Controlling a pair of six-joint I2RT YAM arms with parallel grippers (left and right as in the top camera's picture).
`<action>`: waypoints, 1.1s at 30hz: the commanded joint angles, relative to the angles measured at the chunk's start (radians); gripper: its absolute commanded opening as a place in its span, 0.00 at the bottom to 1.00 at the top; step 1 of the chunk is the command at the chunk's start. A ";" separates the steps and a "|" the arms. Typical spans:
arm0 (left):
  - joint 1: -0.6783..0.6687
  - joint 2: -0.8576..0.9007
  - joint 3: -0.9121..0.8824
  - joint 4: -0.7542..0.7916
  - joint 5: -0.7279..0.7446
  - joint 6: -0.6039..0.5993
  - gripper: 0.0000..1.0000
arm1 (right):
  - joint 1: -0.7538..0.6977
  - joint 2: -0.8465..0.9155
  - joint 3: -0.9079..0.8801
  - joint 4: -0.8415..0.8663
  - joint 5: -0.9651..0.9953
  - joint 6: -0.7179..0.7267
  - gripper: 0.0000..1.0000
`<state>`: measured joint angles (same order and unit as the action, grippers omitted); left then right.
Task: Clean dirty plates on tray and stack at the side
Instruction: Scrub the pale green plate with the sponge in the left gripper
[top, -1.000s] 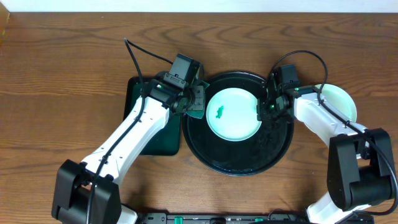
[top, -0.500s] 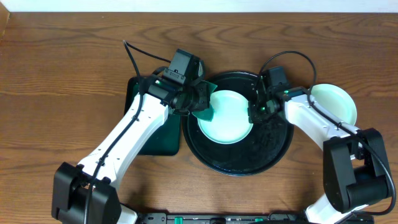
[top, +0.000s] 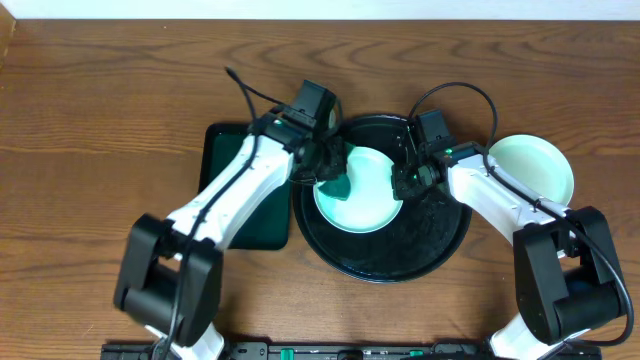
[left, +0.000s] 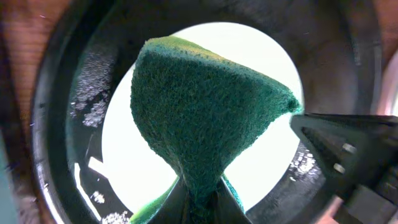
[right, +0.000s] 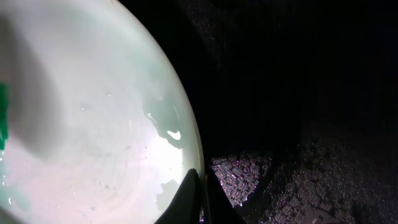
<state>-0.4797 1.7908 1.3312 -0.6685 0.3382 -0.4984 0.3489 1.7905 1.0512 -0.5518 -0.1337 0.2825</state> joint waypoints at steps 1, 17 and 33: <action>-0.005 0.028 0.027 0.011 -0.075 -0.008 0.07 | 0.007 -0.012 -0.007 0.002 0.006 0.016 0.01; -0.067 0.063 0.008 0.043 -0.175 -0.008 0.07 | 0.007 -0.012 -0.007 0.000 0.006 0.006 0.01; -0.065 0.151 0.008 0.039 -0.220 -0.017 0.07 | 0.008 -0.012 -0.007 -0.001 0.006 -0.010 0.01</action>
<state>-0.5499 1.9182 1.3312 -0.6270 0.1459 -0.5018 0.3492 1.7905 1.0504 -0.5529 -0.1337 0.2840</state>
